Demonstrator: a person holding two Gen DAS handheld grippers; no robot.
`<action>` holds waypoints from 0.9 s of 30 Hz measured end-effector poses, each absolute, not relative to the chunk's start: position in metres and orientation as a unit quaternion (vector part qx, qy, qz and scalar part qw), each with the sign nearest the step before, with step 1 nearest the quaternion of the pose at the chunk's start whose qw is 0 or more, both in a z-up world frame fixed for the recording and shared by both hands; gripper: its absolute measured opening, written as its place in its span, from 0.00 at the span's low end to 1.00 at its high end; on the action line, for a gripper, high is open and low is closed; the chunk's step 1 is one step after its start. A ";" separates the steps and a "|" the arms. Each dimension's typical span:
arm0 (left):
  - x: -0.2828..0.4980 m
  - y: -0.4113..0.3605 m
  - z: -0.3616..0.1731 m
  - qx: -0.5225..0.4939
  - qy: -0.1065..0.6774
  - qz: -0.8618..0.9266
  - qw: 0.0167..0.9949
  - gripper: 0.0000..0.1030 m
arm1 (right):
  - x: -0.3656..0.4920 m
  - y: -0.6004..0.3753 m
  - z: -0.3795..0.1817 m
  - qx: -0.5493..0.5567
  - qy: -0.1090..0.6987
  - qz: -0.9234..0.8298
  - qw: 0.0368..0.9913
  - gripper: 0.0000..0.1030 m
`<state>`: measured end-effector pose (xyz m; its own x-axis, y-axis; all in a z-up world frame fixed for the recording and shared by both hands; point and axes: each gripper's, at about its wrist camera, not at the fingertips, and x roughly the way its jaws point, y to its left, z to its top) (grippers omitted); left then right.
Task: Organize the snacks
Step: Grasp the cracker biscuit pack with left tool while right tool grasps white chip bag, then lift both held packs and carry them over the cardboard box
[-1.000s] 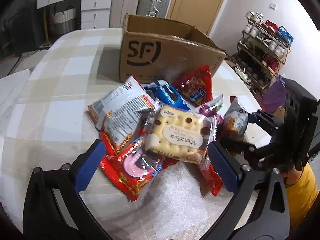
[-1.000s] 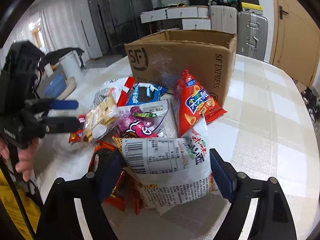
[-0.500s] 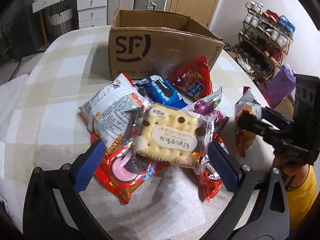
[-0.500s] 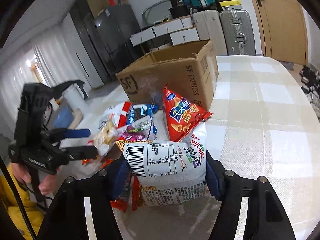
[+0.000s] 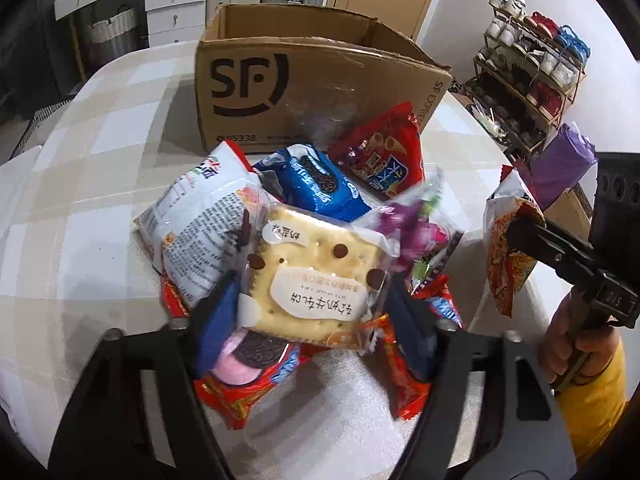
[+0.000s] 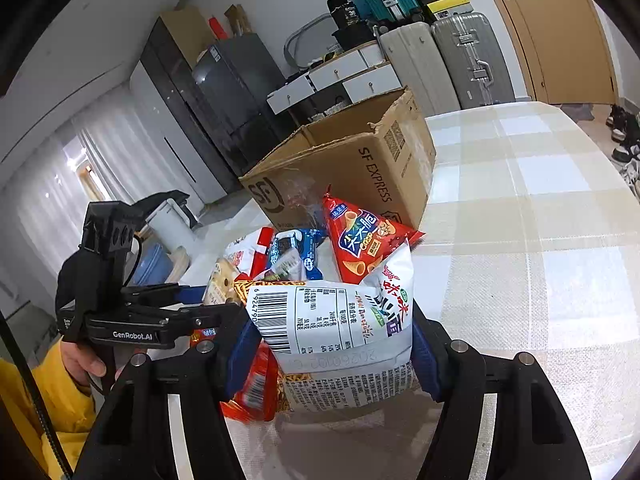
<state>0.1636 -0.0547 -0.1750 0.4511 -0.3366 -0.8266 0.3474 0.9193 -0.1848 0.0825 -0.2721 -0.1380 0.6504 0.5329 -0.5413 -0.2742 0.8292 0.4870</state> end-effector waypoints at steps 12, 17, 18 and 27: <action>0.147 -0.034 -0.151 -0.013 0.456 -0.197 0.868 0.61 | 0.071 -0.262 -0.124 0.169 0.339 0.226 0.897 0.65; 0.134 -0.025 -0.130 -0.020 0.431 -0.201 0.880 0.62 | 0.063 -0.250 -0.103 0.157 0.324 0.232 0.903 0.65; 0.132 -0.023 -0.126 -0.021 0.427 -0.202 0.881 0.62 | 0.061 -0.247 -0.097 0.155 0.320 0.235 0.905 0.65; 0.107 -0.006 -0.084 -0.038 0.396 -0.223 0.890 0.62 | 0.051 -0.224 -0.048 0.154 0.283 0.261 0.910 0.65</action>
